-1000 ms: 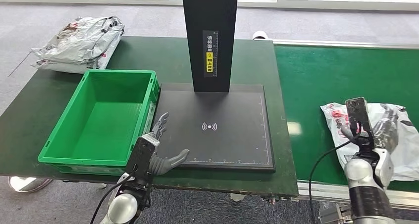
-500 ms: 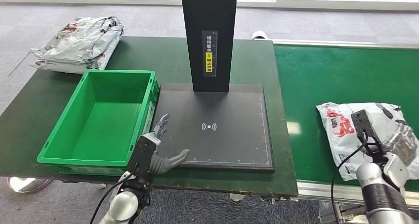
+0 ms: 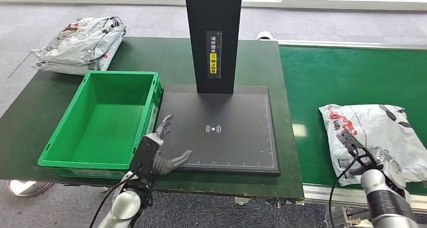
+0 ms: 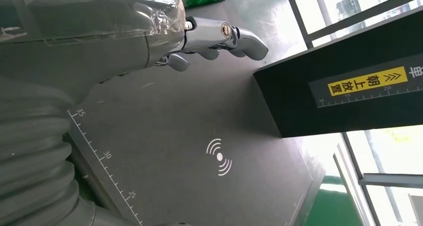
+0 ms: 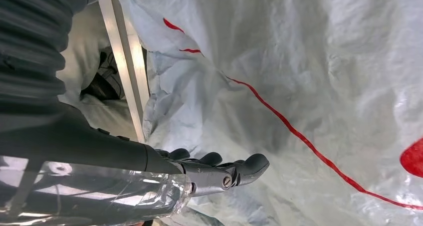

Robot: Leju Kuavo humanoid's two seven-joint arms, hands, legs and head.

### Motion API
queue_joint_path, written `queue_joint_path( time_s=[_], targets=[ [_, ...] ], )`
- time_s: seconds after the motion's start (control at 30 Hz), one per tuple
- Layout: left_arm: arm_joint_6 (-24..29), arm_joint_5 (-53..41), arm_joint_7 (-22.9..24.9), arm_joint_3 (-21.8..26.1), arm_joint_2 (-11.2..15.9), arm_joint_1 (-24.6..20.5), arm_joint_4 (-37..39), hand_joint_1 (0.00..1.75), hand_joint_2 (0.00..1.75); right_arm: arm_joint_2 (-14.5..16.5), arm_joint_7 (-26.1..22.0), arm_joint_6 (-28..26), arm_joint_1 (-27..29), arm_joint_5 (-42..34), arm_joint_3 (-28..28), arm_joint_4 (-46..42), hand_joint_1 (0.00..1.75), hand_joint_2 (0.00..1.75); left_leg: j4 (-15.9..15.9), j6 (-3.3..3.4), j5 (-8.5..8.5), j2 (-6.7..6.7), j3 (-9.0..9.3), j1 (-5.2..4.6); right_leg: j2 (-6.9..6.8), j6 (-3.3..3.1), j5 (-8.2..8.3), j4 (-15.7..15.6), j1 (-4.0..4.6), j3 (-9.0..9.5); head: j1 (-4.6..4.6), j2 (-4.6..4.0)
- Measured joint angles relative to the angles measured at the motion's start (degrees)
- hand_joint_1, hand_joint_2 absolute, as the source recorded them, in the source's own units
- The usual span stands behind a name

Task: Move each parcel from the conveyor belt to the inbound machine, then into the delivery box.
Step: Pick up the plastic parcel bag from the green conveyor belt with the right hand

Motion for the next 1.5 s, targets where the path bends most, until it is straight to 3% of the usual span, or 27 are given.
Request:
queue_joint_path(
  time_s=[0.17,0.2,0.3,0.33,0.53,1.2,1.23,1.33,1.37,1.5],
  targets=[
    [-0.5,0.31,-0.03,0.01,0.01,-0.32,0.69,0.0,1.75,-0.49,0.26,2.73,0.67,1.53,1.63,-0.02,0.0,1.75,0.0,0.0,0.0,0.0,0.0,0.0,0.0,0.0,0.0,0.0,0.0,0.0,0.0,-0.01],
    [-0.78,0.49,-0.07,0.01,0.01,-0.38,0.82,0.0,1.75,-0.56,-0.09,3.32,0.84,1.58,1.99,-0.03,0.19,1.75,0.0,0.0,0.0,0.0,0.0,0.0,0.0,0.0,0.0,0.0,0.0,0.0,0.0,-0.01],
    [-1.99,1.41,-0.28,0.07,0.04,-0.56,1.22,0.0,1.75,-0.7,-1.49,5.48,1.33,1.57,3.41,-0.33,1.5,1.75,0.0,0.0,0.0,0.02,0.0,0.0,0.0,0.0,0.0,0.0,0.0,0.0,0.0,0.0],
    [-2.48,1.89,-0.4,0.09,0.05,-0.59,1.32,0.0,1.75,-0.73,-1.85,6.28,1.47,1.57,3.96,-0.53,1.75,1.75,0.0,0.0,0.0,0.03,0.01,0.0,0.0,0.0,0.0,0.0,0.0,0.0,0.0,-0.01],
    [-4.99,5.09,-1.19,0.17,0.27,-0.65,1.48,0.0,1.75,-0.81,-2.64,8.86,1.99,1.22,6.57,-1.8,1.75,1.75,0.0,0.0,0.0,0.02,0.01,0.0,0.0,0.0,0.0,0.0,0.01,0.0,-0.01,0.01],
    [-6.28,8.72,-1.2,0.76,0.91,-0.58,1.24,0.0,1.75,-0.87,-1.97,10.57,3.61,0.39,8.51,-6.13,1.75,1.75,0.0,0.0,0.0,-0.01,-0.02,0.0,0.0,0.0,0.0,0.0,0.0,0.01,0.0,0.0],
    [-6.31,8.8,-1.2,0.76,0.92,-0.57,1.24,0.0,1.75,-0.87,-2.03,10.6,3.61,0.35,8.54,-6.14,1.56,1.75,0.0,0.0,0.0,-0.01,-0.02,0.0,-0.01,0.0,0.0,0.0,0.0,0.01,0.0,0.0],
    [-6.33,8.97,-1.2,0.78,0.96,-0.42,1.04,0.0,1.75,-0.8,-2.14,9.67,3.57,-0.09,8.59,-6.14,0.25,1.75,-0.01,0.0,0.0,-0.01,-0.04,0.0,-0.03,0.0,0.0,0.01,0.0,0.02,-0.01,0.0],
    [-6.31,9.04,-1.19,0.84,0.97,-0.27,0.83,0.0,1.75,-0.7,-2.14,8.5,3.51,-0.45,8.59,-6.16,0.0,1.75,-0.01,0.0,0.0,-0.01,-0.04,0.0,-0.04,0.0,0.0,0.01,0.0,0.02,0.0,0.0],
    [-5.88,9.14,-0.73,1.23,0.97,0.95,-0.77,0.0,1.75,0.09,-1.4,0.08,2.87,-1.2,8.58,-7.36,0.0,1.75,-0.01,0.0,0.0,0.01,-0.03,0.0,-0.03,0.0,0.0,0.02,0.0,0.01,0.0,0.0]
  ],
)
